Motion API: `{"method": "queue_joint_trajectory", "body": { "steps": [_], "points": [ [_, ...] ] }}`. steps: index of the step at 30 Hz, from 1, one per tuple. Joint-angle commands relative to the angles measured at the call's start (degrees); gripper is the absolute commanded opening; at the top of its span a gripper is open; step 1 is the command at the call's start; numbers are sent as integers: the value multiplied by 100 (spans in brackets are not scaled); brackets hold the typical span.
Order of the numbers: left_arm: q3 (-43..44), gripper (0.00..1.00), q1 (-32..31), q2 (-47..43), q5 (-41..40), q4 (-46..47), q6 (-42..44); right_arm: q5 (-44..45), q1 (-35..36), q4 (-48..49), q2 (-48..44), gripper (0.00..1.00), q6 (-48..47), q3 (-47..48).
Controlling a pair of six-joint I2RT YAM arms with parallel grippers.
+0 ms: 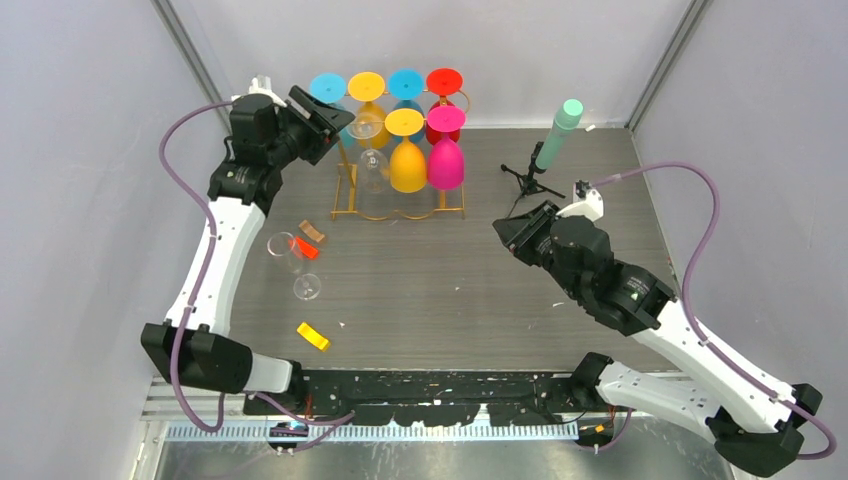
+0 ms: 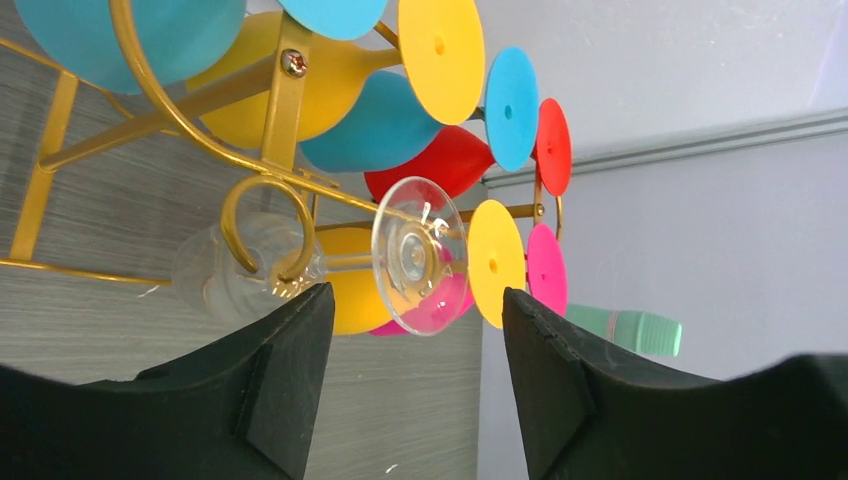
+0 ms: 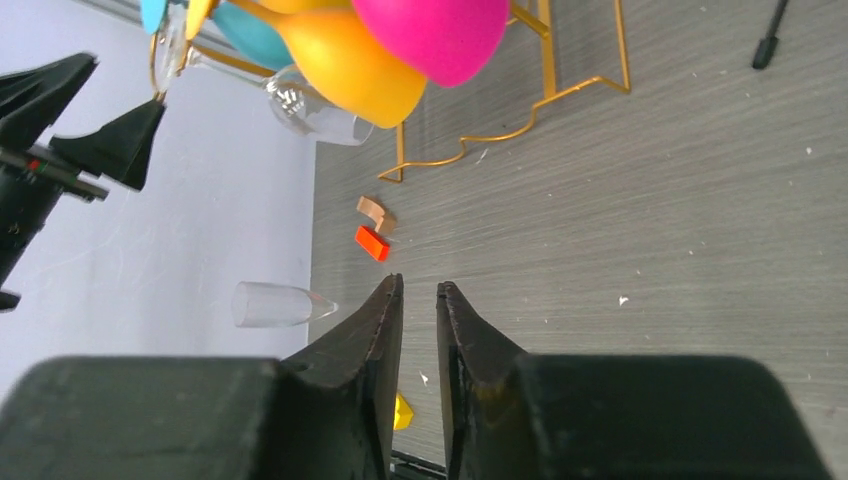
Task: Take the wine glass off the wine glass rack
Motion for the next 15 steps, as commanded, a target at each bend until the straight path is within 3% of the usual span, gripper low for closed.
{"method": "queue_joint_trajectory", "body": {
  "steps": [1, 5, 15],
  "points": [
    [400, 62, 35, 270, 128, -168, 293, -281, 17, 651, 68, 21, -475, 173],
    [548, 53, 26, 520, 165, -154, 198, -654, 16, 897, 257, 12, -722, 218],
    [980, 49, -186, 786, 123, -568, 220, -834, 14, 972, 92, 9, -997, -19]
  ]
}}
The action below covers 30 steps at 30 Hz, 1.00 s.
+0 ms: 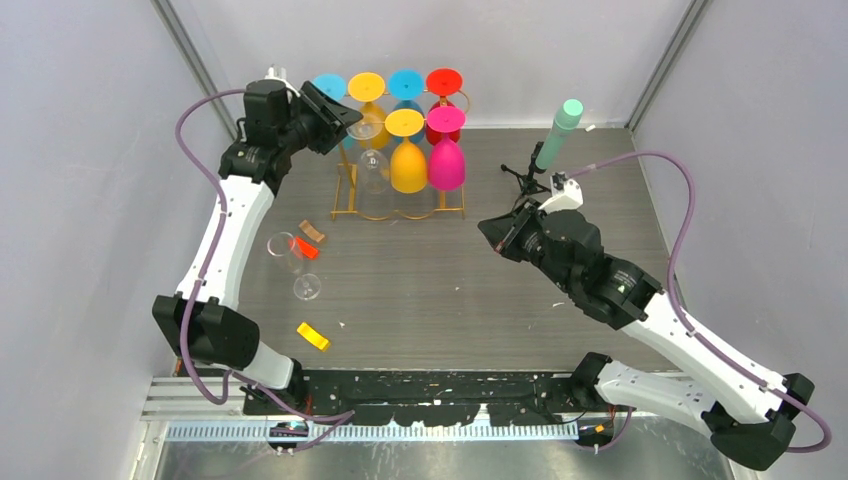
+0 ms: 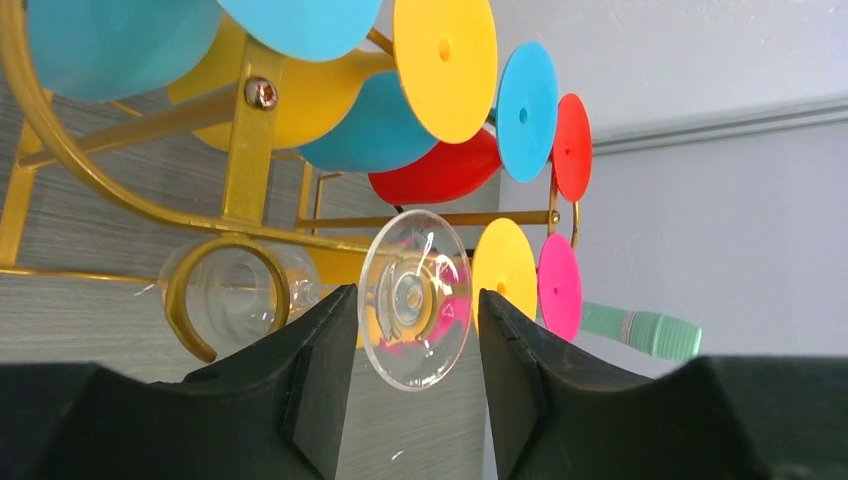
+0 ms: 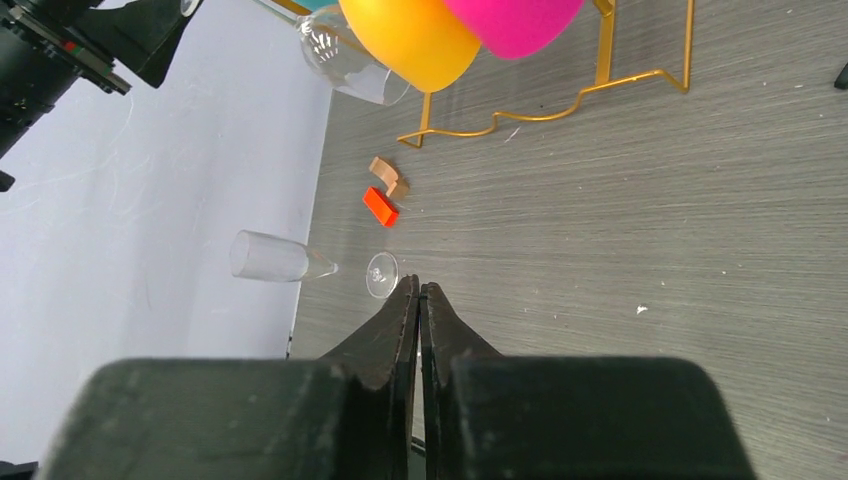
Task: Take the wine glass off the wine glass rack
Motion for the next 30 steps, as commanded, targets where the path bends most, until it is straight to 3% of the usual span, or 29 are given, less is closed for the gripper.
{"method": "queue_joint_trajectory", "body": {
  "steps": [1, 13, 24, 30],
  "points": [
    [139, 47, -83, -23, -48, -116, 8, -137, 12, 339, -245, 9, -229, -54],
    [-111, 26, -358, -135, -520, -175, -53, -451, 17, 794, -298, 6, 0, -421],
    [-426, 40, -358, -361, -882, 156, -407, -455, 16, 912, -463, 6, 60, -540],
    [-984, 36, -358, -676, -1220, 608, -736, -487, 11, 975, -477, 5, 149, -645]
  ]
}}
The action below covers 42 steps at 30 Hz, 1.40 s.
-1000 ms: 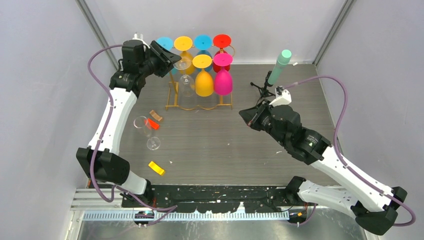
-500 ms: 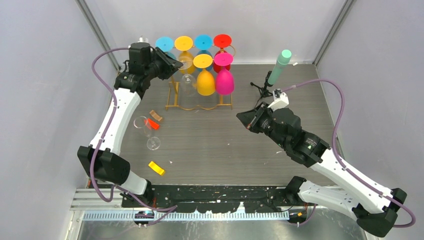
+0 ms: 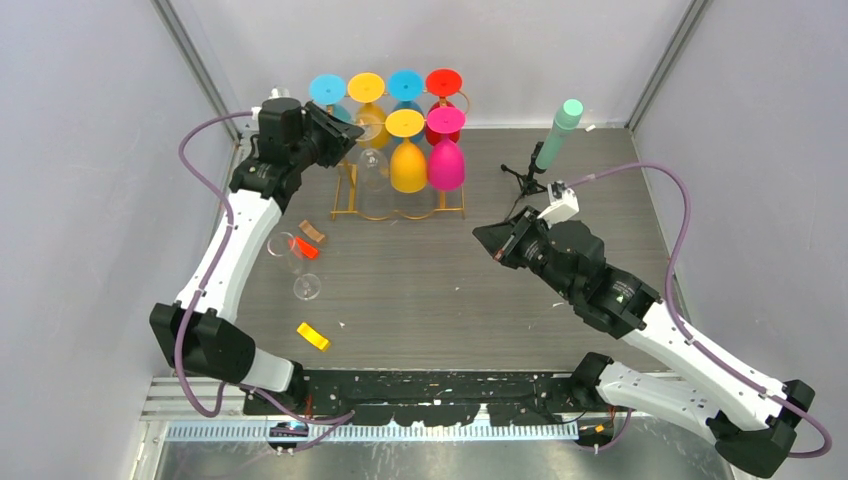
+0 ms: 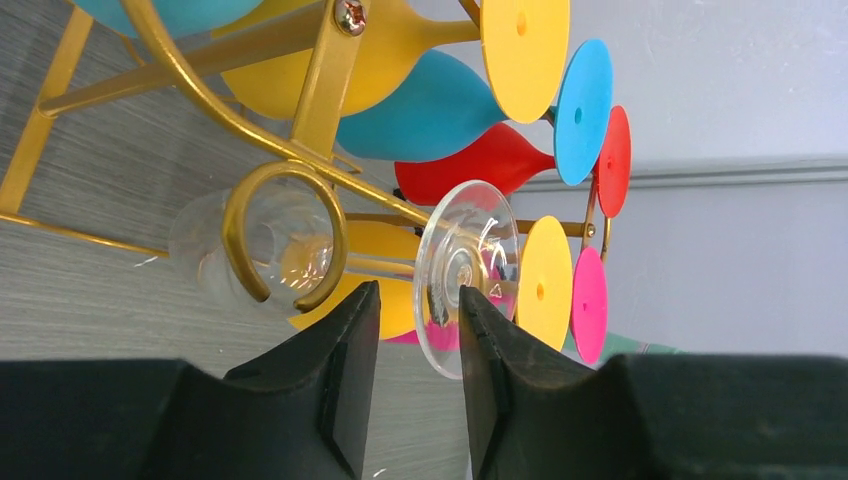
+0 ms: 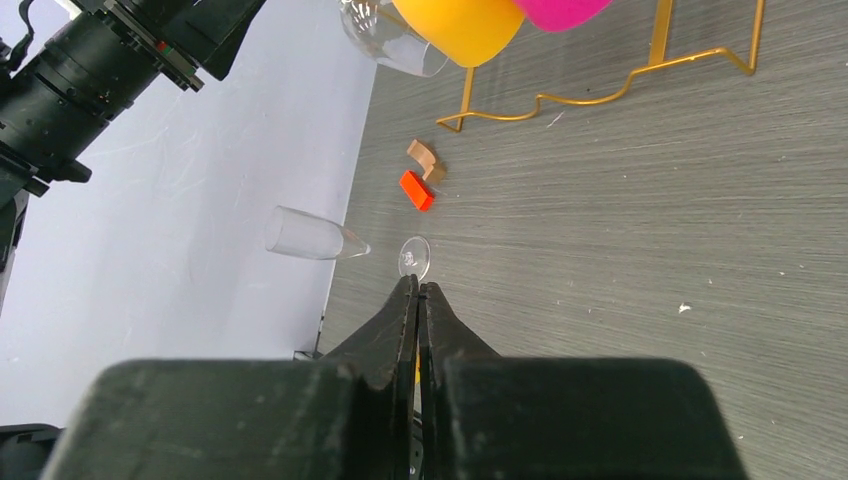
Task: Take the wine glass off the wine glass rack
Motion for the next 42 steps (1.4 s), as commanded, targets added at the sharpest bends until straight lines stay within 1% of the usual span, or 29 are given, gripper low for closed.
{"method": "queue_joint_trajectory", "body": {
  "steps": [1, 4, 8, 11, 13, 15, 18, 20, 22, 29, 35, 42],
  "points": [
    [-337, 35, -17, -383, -444, 509, -266, -48, 14, 322, -97, 5, 90, -42],
    [-453, 34, -15, -448, -491, 688, -341, -19, 11, 333, -121, 5, 95, -90],
    [-480, 41, -15, -446, -455, 838, -380, -3, 10, 343, -136, 5, 73, -105],
    [-476, 41, -13, -420, -453, 891, -407, 2, 17, 344, -134, 5, 69, -120],
    [-464, 34, -15, -410, -454, 934, -399, -2, 15, 350, -141, 5, 68, -132],
    [-448, 23, -15, -389, -422, 960, -388, 7, 12, 360, -171, 5, 53, -152],
    [-397, 15, -10, -357, -377, 893, -371, 34, 17, 365, -202, 5, 43, -166],
    [-413, 12, -15, -388, -378, 893, -412, 47, 16, 366, -218, 5, 37, -176],
    [-401, 0, -12, -424, -376, 901, -416, 73, 10, 362, -235, 4, 40, -182],
    [-246, 0, -15, -473, -293, 939, -598, 207, 15, 382, -288, 4, 7, -185],
    [-579, 0, -6, -675, -144, 1487, -1036, 219, 15, 387, -261, 3, -36, -150],
    [-703, 0, -6, -946, -132, 1613, -1197, 209, 11, 387, -263, 2, -14, -109]
  ]
}}
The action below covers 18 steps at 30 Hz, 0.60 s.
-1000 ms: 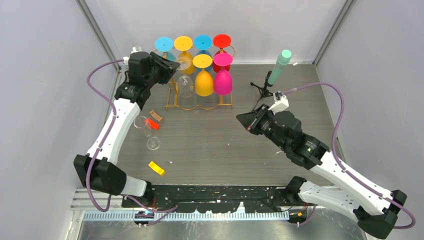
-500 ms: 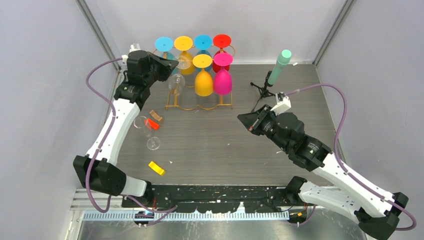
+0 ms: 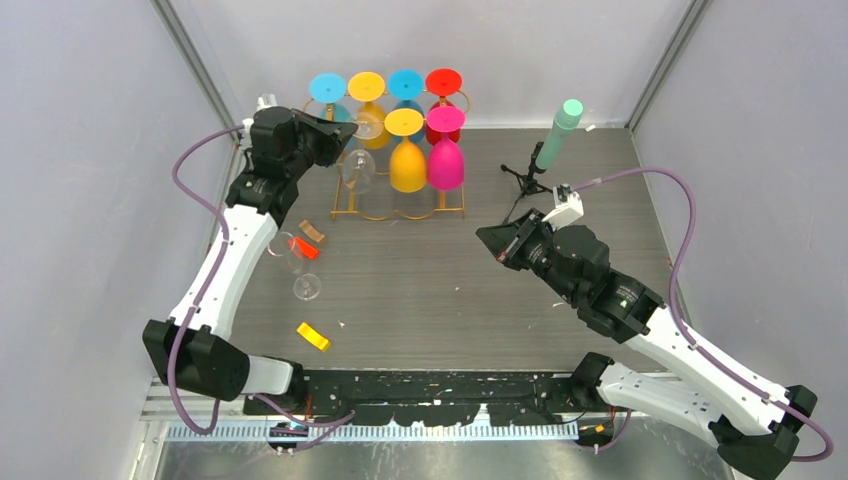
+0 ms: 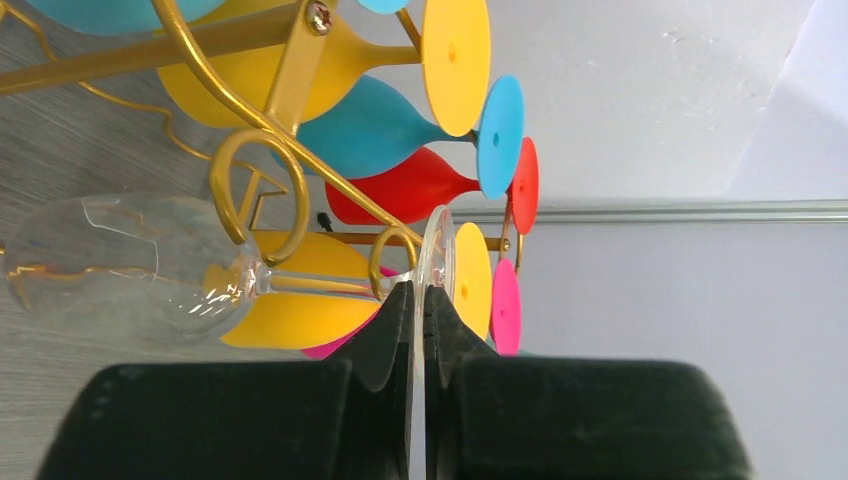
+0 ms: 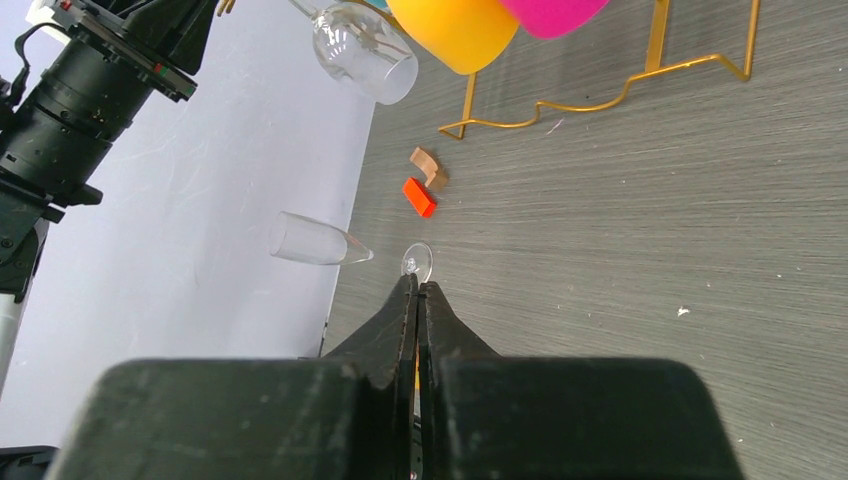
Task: Take the wine glass off the wine glass rack
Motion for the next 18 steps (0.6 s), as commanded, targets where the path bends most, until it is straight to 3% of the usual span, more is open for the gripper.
{"method": "queue_joint_trajectory", "body": {
  "steps": [1, 7, 10, 14, 18],
  "points": [
    [-6, 0, 5, -467, 52, 626, -180, 123, 16, 282, -58, 2, -42, 73],
    [20, 0, 5, -478, 112, 647, -157, 96, 16, 300, -45, 3, -7, 52],
    [24, 0, 5, -450, 243, 642, -148, 53, 17, 300, -35, 8, -8, 56],
    [-17, 0, 5, -521, 402, 650, -183, 22, 16, 300, -49, 30, -15, 33],
    [-114, 0, 5, -686, 519, 582, -138, -43, 9, 386, -57, 42, -110, 9]
  ]
}}
